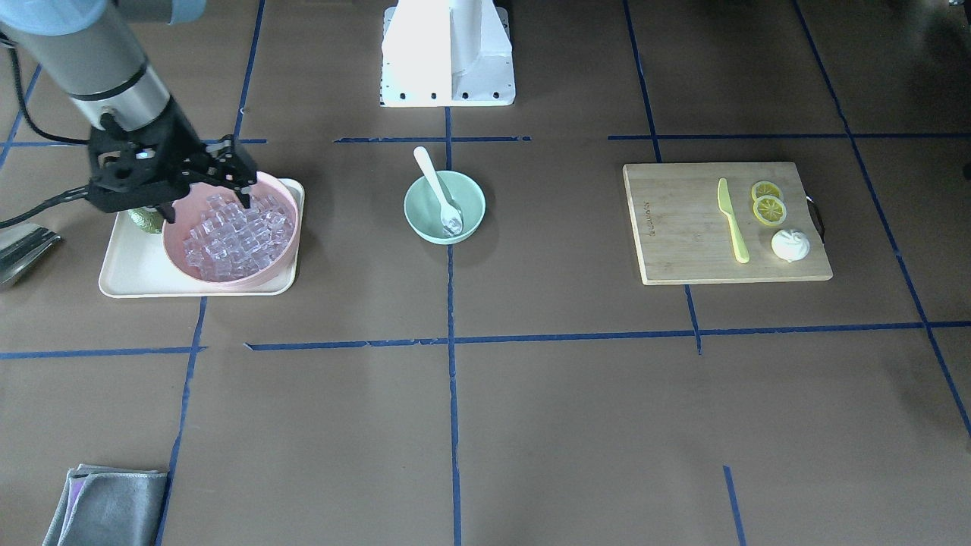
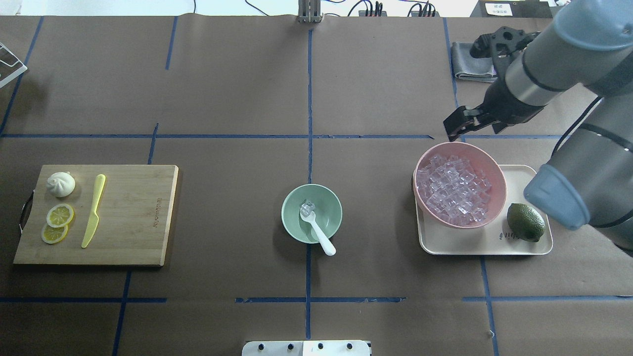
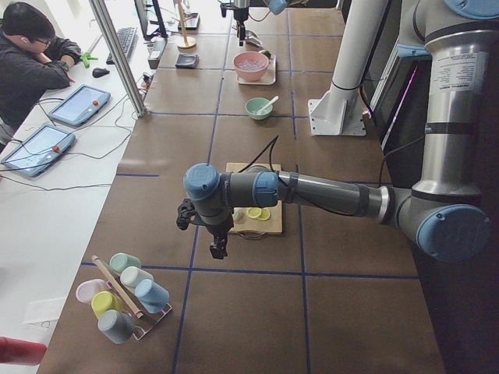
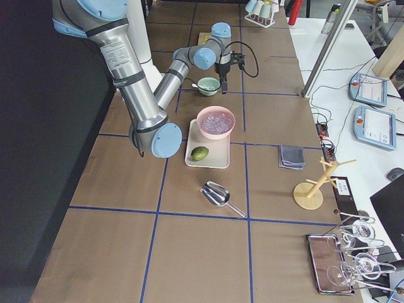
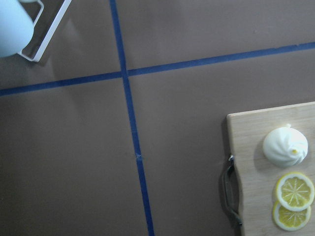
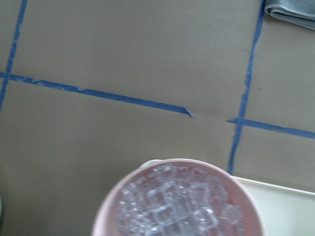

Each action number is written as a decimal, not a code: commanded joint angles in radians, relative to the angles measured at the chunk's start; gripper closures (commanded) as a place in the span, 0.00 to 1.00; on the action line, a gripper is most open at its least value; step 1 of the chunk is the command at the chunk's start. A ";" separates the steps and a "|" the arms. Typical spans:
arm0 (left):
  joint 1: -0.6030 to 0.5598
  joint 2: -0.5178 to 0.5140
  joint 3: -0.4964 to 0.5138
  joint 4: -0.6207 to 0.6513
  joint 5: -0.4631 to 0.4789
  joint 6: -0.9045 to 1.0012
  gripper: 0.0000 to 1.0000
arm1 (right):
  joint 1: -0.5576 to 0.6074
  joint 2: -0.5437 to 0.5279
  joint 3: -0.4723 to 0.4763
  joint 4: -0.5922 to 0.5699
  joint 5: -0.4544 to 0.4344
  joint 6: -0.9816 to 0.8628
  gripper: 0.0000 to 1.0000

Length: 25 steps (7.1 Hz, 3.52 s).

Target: Put spoon and ice into bowl

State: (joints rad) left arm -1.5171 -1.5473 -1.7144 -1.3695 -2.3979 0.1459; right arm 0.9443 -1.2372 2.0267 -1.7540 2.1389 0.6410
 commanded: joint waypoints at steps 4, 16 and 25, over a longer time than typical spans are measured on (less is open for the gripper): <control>-0.015 0.016 0.015 -0.014 -0.017 0.015 0.00 | 0.419 -0.311 -0.233 0.168 0.164 -0.514 0.00; -0.017 0.029 0.033 -0.010 -0.010 0.006 0.00 | 0.645 -0.369 -0.402 0.192 0.282 -0.689 0.00; -0.094 0.059 0.035 -0.054 -0.006 0.009 0.00 | 0.649 -0.363 -0.401 0.192 0.282 -0.689 0.00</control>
State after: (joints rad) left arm -1.6099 -1.4867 -1.6787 -1.4228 -2.4038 0.1555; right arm 1.5935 -1.6023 1.6260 -1.5604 2.4206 -0.0476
